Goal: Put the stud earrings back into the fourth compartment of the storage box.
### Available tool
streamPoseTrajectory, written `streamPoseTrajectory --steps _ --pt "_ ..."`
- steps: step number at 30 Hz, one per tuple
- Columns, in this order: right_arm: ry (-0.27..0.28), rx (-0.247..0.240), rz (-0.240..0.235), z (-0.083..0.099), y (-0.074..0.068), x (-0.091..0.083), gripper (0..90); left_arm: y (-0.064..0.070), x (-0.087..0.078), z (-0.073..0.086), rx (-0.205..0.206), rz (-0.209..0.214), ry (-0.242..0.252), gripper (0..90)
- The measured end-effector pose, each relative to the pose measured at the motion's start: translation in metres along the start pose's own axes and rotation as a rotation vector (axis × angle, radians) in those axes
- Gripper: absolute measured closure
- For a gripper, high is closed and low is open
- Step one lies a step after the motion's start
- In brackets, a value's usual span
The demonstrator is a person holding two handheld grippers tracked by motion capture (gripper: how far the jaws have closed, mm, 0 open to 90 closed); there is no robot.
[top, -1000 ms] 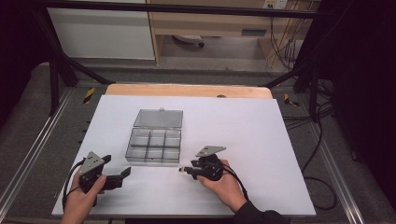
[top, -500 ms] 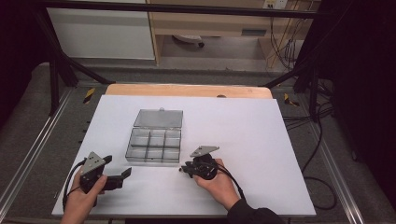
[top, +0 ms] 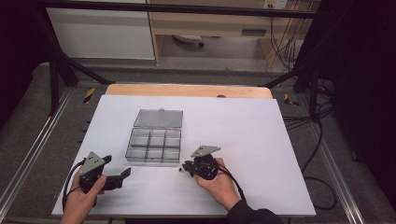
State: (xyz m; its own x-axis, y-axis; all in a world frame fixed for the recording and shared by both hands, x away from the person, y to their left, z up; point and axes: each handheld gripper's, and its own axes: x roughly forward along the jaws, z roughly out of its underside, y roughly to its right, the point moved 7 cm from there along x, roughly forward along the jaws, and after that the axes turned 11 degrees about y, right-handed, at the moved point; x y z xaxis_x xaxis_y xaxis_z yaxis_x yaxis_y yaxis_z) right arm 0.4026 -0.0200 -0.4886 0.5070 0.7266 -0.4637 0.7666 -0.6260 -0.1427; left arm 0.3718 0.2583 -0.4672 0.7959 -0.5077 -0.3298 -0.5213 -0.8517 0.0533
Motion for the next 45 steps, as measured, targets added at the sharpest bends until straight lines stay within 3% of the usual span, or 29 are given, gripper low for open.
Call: streamPoseTrajectory --steps 8,15,30,45 --pt "0.089 0.034 -0.026 -0.022 -0.001 -0.015 80.3 -0.001 -0.001 0.001 0.003 -0.008 -0.006 7.9" --pt "0.14 0.059 -0.073 -0.044 -0.006 -0.014 80.3 -0.002 -0.001 0.001 0.001 -0.012 -0.009 7.9" --pt "0.189 0.16 -0.138 -0.08 -0.01 0.018 80.3 -0.003 -0.001 0.002 -0.001 -0.013 -0.015 7.9" --pt "0.195 0.165 -0.173 -0.108 -0.024 0.051 80.3 -0.002 -0.001 0.003 -0.007 -0.009 -0.018 7.9"
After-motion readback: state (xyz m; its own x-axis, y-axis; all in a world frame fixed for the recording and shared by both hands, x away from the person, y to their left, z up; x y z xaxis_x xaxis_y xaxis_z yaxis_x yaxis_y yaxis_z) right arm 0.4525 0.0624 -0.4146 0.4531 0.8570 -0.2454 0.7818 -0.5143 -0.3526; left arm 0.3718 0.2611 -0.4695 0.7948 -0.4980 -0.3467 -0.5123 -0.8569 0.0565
